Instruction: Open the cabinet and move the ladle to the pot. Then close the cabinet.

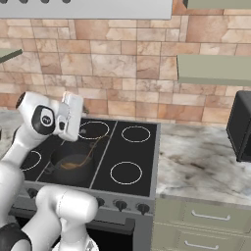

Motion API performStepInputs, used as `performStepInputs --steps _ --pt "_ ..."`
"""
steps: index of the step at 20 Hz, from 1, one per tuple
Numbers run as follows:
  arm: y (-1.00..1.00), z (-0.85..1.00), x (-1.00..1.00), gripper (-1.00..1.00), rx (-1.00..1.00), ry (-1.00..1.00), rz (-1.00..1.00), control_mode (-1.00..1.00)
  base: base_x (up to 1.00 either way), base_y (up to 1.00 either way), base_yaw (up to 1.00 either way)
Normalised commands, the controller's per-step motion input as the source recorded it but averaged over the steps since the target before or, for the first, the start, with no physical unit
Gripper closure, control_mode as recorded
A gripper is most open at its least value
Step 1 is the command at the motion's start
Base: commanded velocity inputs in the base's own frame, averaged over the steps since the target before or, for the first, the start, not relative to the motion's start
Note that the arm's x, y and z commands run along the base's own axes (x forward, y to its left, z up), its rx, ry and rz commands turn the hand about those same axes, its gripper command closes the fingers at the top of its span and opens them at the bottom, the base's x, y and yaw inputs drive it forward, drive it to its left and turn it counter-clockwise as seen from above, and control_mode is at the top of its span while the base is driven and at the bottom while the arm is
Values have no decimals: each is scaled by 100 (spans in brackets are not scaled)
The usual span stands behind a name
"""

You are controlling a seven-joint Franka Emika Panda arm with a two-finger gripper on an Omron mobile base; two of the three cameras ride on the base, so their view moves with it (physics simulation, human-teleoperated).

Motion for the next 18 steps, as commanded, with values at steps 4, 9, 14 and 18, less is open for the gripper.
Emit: performStepInputs --steps 4,9,14,18 --pt "0 42 -16 -100 17 -28 -16 -100 0 0 0" --pt "0 38 -13 -100 18 -21 -10 -100 0 0 0" --pt "-6 38 -49 -100 12 -2 0 -100 0 0 0" --pt "-1 22 -80 -100 10 0 19 -100 0 0 0"
